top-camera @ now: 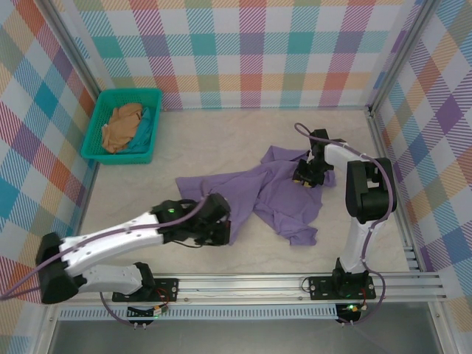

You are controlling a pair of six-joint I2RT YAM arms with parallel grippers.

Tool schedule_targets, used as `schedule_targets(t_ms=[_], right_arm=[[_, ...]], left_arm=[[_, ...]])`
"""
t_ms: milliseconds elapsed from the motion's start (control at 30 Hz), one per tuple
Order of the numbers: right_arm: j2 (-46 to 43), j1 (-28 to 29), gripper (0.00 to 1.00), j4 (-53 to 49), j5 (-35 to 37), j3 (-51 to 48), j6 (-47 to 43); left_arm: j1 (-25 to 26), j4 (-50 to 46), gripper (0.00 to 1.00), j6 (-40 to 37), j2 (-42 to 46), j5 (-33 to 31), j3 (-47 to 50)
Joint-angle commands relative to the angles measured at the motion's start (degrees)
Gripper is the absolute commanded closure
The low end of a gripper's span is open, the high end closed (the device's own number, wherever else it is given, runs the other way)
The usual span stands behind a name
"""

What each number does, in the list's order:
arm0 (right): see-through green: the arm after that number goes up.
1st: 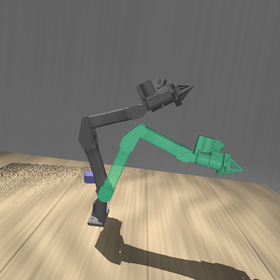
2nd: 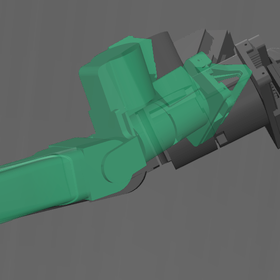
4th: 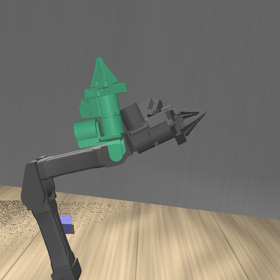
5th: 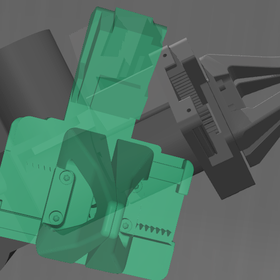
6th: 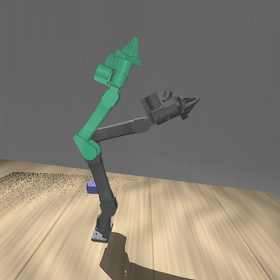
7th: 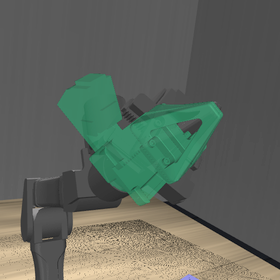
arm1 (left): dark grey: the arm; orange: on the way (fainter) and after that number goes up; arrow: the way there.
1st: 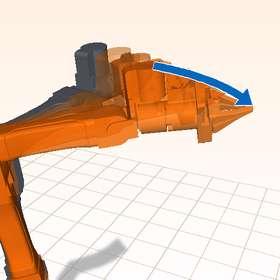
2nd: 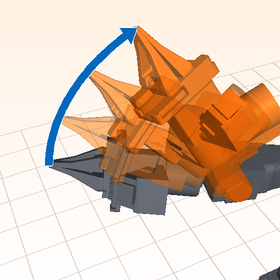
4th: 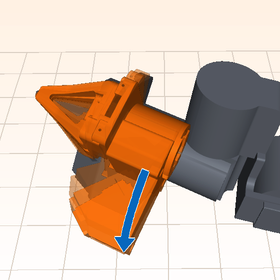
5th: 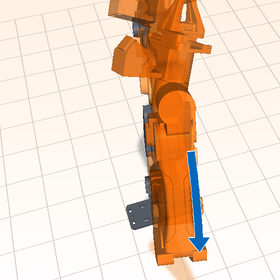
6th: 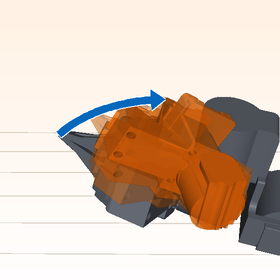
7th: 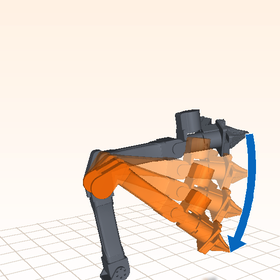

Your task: Fold and stack the t-shirts

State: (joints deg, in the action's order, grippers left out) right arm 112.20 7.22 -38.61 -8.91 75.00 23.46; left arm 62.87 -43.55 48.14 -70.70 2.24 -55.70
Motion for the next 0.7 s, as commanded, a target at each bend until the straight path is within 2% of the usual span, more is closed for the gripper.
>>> schedule_targets(t_ms=[0,100,200,233,333,400,433,500,567,667], right_arm=[[1.7,-0.8,0.66,-0.5,0.7,-1.5,-0.5],[0.7,-0.8,0.66,0.4,0.2,-3.3,-0.5],[-0.3,-0.8,0.66,0.8,0.0,-4.7,-0.9],[-0.6,-0.8,0.66,0.9,0.0,-5.1,-1.0],[-1.4,-0.9,0.65,1.3,0.1,-6.2,-1.3],[-1.8,-0.9,0.65,1.6,-0.1,-6.9,-1.2],[-2.0,-1.0,0.65,1.8,-0.3,-7.2,-1.1],[-2.7,-0.9,0.65,2.2,-0.6,-8.2,-0.7],[-3.5,-0.9,0.64,3.0,-0.9,-9.5,-0.1],[-4.7,-1.0,0.64,3.4,-1.9,-11.0,0.5]], left_arm=[[0.7,6.6,1.00,4.5,-7.4,-4.1,1.5],[0.3,6.8,1.00,5.0,-15.9,-6.9,0.2],[0.2,6.5,1.00,4.2,-22.4,-6.9,-2.1],[0.2,6.8,0.94,3.9,-23.5,-6.2,-2.7],[0.2,6.9,0.56,2.8,-24.4,-4.2,-4.3],[0.3,4.1,0.17,1.6,-22.9,-5.1,-6.1],[0.3,1.7,0.10,0.8,-21.9,-6.4,-7.4],[0.3,-6.0,0.05,-0.8,-19.1,-11.5,-11.3],[-0.4,-13.2,0.05,-1.9,-16.7,-16.1,-15.0],[-4.2,-19.3,0.23,-4.3,-13.2,-19.8,-17.8]])
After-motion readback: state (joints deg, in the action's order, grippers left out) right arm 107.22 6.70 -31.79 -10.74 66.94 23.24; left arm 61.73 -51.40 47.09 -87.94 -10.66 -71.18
